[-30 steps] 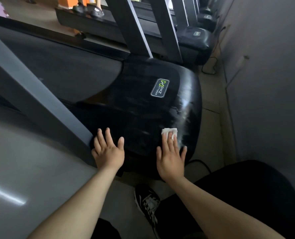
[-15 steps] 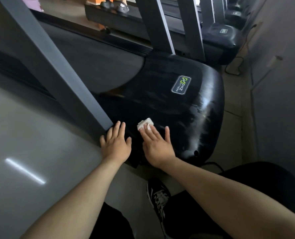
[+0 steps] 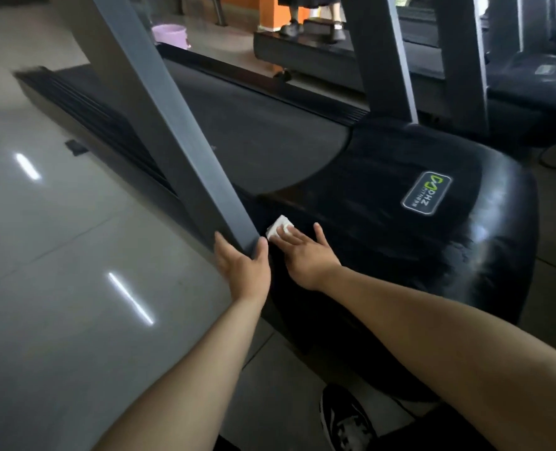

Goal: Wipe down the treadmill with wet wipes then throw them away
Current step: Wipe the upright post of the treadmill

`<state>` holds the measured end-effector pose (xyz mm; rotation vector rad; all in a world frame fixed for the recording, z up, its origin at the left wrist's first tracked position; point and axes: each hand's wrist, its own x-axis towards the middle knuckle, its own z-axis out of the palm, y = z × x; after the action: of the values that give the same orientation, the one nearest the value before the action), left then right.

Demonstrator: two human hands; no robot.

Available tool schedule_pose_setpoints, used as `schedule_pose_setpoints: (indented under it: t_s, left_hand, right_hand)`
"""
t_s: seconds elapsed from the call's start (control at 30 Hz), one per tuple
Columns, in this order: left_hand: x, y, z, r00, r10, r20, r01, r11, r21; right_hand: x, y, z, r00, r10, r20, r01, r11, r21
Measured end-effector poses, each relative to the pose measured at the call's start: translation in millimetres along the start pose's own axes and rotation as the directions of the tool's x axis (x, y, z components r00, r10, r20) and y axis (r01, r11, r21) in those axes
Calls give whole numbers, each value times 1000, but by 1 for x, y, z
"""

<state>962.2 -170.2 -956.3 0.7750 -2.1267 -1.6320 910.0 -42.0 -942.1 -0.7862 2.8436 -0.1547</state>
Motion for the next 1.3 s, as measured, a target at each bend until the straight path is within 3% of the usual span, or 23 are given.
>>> schedule_pose_setpoints:
  t_s: [0.1,0.27,0.37,0.53,0.7,0.8,0.97,1.07,1.2,1.3]
  left_hand:
    - [8,3,15,996,-31,-79,31,1000,-2]
    - [11,-20,20,978,155,-138,-140,983,116]
    - [13,-26,17,970,209,-120,-190,970,155]
    - [16,-29,16,970,219,-102,-198,963,182]
    - [15,-30,15,977,198,-78,-180,963,200]
    - [13,-27,13,986,159,-52,-147,972,185]
    - [10,-18,5,997,76,34,-80,981,177]
    - [8,-15,-9,992,16,129,-30,994,109]
    - [6,-17,-31,975,21,220,-33,998,55]
    - [1,-25,-41,968,9,252,-23,998,51]
  right_hand:
    - [38,6,-9,998,67,8,-68,994,90]
    - [105,-2,-16,995,87,49,-93,987,133]
    - [134,-9,-13,995,1,96,-14,990,139]
    - [147,7,-13,953,-279,122,262,955,135]
    - [137,11,-21,996,-47,81,38,994,102]
    - [118,2,-7,991,-104,82,98,992,76]
    - [55,-10,-4,984,-151,-94,154,988,30]
    - [25,-18,3,997,-52,-49,57,994,97]
    - [-2,-25,10,995,16,-100,0,987,159]
    - [-16,-41,25,957,192,-219,-87,905,416]
